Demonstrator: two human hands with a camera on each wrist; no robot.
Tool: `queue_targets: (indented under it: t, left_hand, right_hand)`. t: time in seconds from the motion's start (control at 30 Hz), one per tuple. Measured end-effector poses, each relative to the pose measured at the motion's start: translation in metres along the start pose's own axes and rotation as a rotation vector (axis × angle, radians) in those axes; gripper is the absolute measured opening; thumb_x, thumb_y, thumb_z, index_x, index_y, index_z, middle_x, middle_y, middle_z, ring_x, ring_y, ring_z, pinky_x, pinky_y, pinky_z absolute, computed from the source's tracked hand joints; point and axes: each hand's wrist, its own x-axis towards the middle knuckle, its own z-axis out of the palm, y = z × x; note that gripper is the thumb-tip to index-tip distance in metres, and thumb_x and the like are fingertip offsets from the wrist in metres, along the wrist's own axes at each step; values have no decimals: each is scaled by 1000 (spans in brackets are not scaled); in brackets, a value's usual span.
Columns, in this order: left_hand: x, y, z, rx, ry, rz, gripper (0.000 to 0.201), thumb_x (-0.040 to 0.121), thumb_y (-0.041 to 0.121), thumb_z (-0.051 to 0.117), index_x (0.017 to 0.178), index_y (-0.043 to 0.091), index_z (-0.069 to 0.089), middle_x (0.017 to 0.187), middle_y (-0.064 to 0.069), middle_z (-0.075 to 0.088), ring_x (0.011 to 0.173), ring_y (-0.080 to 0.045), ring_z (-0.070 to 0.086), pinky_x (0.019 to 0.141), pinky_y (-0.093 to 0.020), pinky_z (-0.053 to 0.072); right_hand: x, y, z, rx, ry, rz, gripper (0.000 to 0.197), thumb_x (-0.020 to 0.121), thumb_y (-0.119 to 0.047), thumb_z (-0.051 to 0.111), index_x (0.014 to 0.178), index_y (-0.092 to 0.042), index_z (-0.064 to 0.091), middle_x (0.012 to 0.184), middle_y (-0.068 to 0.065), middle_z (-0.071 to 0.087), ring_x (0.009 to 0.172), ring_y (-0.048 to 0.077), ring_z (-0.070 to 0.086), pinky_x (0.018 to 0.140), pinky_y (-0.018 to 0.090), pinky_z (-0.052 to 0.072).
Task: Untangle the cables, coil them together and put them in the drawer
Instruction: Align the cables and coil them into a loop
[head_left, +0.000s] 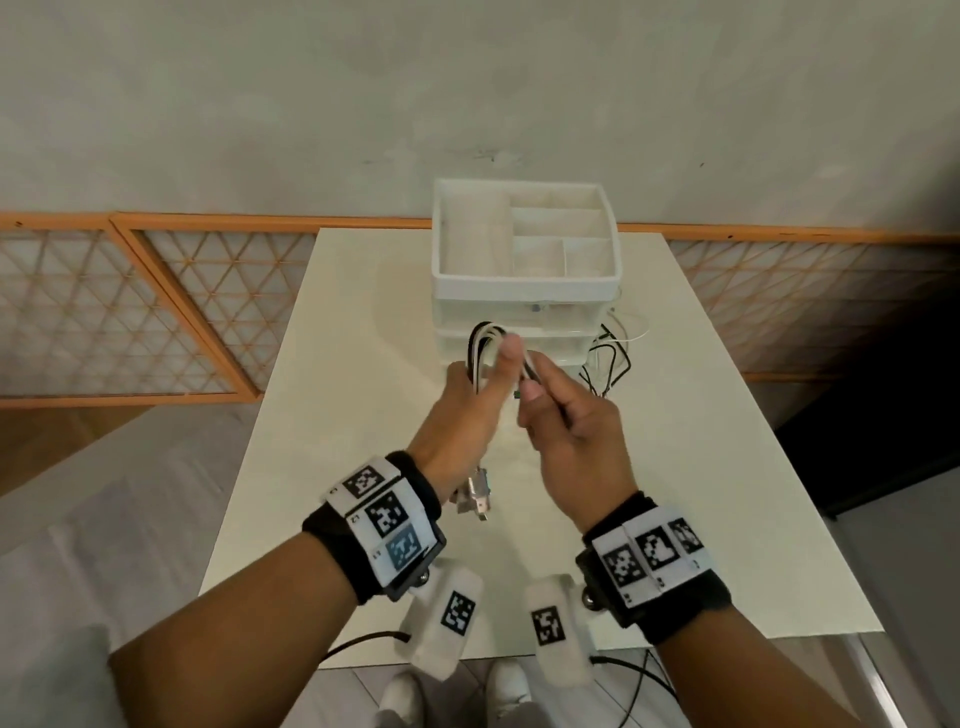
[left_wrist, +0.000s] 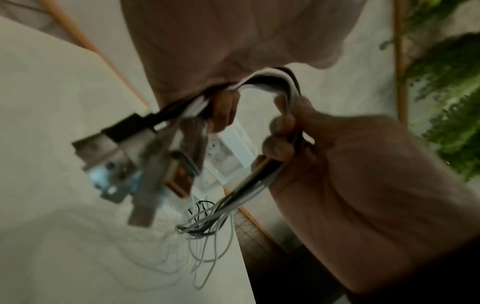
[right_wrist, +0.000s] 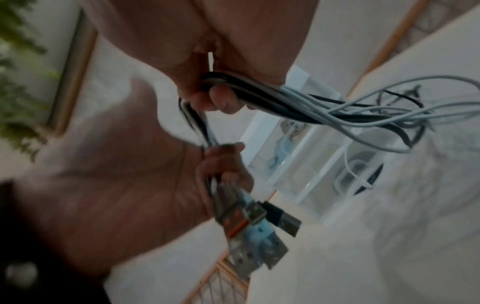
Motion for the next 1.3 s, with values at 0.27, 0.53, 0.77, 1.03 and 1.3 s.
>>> queue_targets:
  t: [0.27, 0.53, 0.77, 1.03, 1.3]
  left_hand:
    - [9, -9, -15, -195, 5, -51, 42, 82, 59, 62, 67, 19, 62, 62, -2, 55, 67, -24, 54, 68, -35, 42]
    - [1, 12, -28, 67, -275, 50, 41, 80, 41, 59, 72, 1, 55, 64, -8, 45, 65, -24, 39, 63, -36, 35]
    - [4, 6, -34, 225, -287, 45, 41, 82, 7, 58, 46, 26, 60, 51, 6, 44, 52, -11, 39, 57, -28, 34]
    - [5, -1, -29, 264, -61, 206, 31, 89, 20, 66, 59, 23, 55, 48, 12, 49, 48, -4, 41, 50, -17, 34]
    - [6, 7, -33, 169, 75, 319, 24, 88, 34, 69, 67, 23, 62, 51, 8, 61, 49, -7, 60, 53, -20, 46]
  right_hand:
    - [-7, -15, -7, 46, -388, 45, 38, 90, -1, 51, 120, -16, 69, 121, 0, 54, 111, 6, 58, 90, 15, 46]
    - [31, -42, -22, -228, -291, -192, 59, 78, -5, 61, 130, -32, 63, 109, -10, 63, 74, 11, 56, 64, 7, 40]
    - [40, -50, -22, -282, -380, -135, 27, 78, -9, 71, 101, -24, 75, 88, -11, 64, 62, 17, 60, 62, 21, 46]
    - [42, -51, -16, -368, -240, -181, 7, 82, -11, 69, 87, -15, 72, 56, -21, 55, 54, 7, 47, 56, 15, 34]
    - [39, -37, -19, -97, -342, 11, 65, 75, -11, 71, 134, -30, 52, 126, -8, 61, 110, 13, 59, 93, 31, 50]
